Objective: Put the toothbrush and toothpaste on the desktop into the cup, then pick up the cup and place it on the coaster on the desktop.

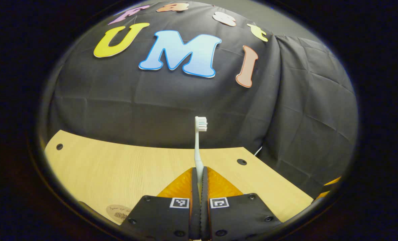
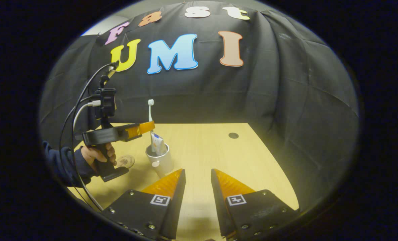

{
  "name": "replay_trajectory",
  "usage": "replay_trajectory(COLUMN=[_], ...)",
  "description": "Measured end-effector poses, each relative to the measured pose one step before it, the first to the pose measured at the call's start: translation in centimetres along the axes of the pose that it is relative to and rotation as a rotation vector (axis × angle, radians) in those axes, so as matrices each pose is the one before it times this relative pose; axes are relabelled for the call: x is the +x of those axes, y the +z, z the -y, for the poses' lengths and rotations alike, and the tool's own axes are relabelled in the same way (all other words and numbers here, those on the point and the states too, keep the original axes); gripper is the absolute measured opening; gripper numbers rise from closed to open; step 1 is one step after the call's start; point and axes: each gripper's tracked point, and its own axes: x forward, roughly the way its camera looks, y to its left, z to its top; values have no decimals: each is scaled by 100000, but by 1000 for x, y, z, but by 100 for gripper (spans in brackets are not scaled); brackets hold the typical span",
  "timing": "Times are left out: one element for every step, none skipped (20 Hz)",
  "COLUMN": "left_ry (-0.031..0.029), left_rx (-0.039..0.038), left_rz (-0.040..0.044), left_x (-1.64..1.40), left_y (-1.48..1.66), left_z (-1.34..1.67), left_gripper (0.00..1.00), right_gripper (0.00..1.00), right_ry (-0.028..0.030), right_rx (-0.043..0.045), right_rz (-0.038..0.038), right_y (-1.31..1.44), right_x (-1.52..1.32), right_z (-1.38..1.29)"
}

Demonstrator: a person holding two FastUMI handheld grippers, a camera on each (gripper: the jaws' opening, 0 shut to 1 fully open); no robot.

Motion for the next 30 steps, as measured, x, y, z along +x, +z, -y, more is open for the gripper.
replay_trajectory(left_ry=[209, 140, 619, 208, 526, 3, 231, 145, 39, 491, -1064, -268, -890, -212, 972, 288, 164, 307, 519, 306, 597, 414, 446, 1281, 519, 1012, 742, 949, 778, 568], left_rx=[-2, 241, 696, 525, 31, -177, -379, -86, -41, 78, -124, -282, -63, 319, 793, 268, -147, -118, -13, -260, -238, -315, 52, 405, 586, 537, 258, 183, -93, -496], left_rz=[-851, -556, -655, -679, -762, -890, -703, -890, -933, -695, -709, -1029, -1008, -1320, -454, -332, -161, -381, -495, -553, -403, 0, 232, 729, 508, 684, 474, 514, 523, 409], left_x=[29, 45, 53, 2, 12, 111, 17, -21, -16, -59, -117, -1, -11, -20, -87, -58, -71, -66, -149, -165, -231, -270, -386, -260, -579, -398, -534, -593, -516, -549], left_y=[-379, -417, -255, -422, -378, -316, -344, -243, -321, -186, -154, -219, -385, -350, -120, -12, -22, -57, -97, -140, -64, 61, 158, 230, 325, 313, 218, 228, 144, 158], left_z=[2, 5, -53, -109, -35, -21, -100, -100, -99, -194, 103, -12, 85, 5, -381, -286, -167, -236, -241, -266, -256, -274, -211, -456, -226, -414, -296, -332, -328, -253], left_gripper=[8, 9, 9, 10, 10, 12, 12, 13, 13, 15, 15, 17, 17, 24, 31, 43, 40, 55, 61, 66, 70, 75, 83, 88, 89, 91, 92, 93, 93, 93], right_gripper=[47, 48, 48, 48, 48, 47, 48, 48, 48, 48, 48, 48, 48, 48, 48, 46, 47, 47, 47, 46, 48, 48, 48, 47, 47, 47, 47, 48, 48, 65], right_ry=[85, -159, 13, -282, 136, -62, -115, 38, -36, 131, -326, 2, -63, 721, 557, 61, 184, 227, 606, 412, 364, 388, 17, 293, -88, -88, -633, -1181, 727, 1643], right_rx=[325, 172, 18, -42, 72, 186, 104, 226, 98, 24, -105, -55, -30, 243, 406, -39, -215, -229, 36, -80, -65, 33, 304, 454, 547, 462, 399, 352, 826, 1265], right_rz=[-434, -34, 19, -67, -412, -420, -559, -199, -206, -553, -862, -919, -494, -653, -508, -439, -304, -213, -416, -317, -191, -14, 487, 385, 249, 187, -137, -632, -56, -1668], right_y=[-90, 31, 112, -180, -55, -175, -84, -139, 17, -244, -159, -200, -24, -66, -135, -120, 7, -102, 104, -81, 84, -43, 207, 122, 231, 108, 116, -122, 251, -233], right_x=[13, 97, 57, -136, 15, 88, 81, 133, -43, 15, -16, 34, 45, 203, 17, 137, 66, 197, -84, 192, -26, 274, 142, 103, 331, 63, 207, 215, 413, 22], right_z=[-11, -91, -89, 89, -25, -15, -12, -36, -13, -126, 167, -33, -65, -235, -216, 67, -113, -165, -160, -131, -86, -157, -73, -158, -81, -151, -7, 180, -256, -586])
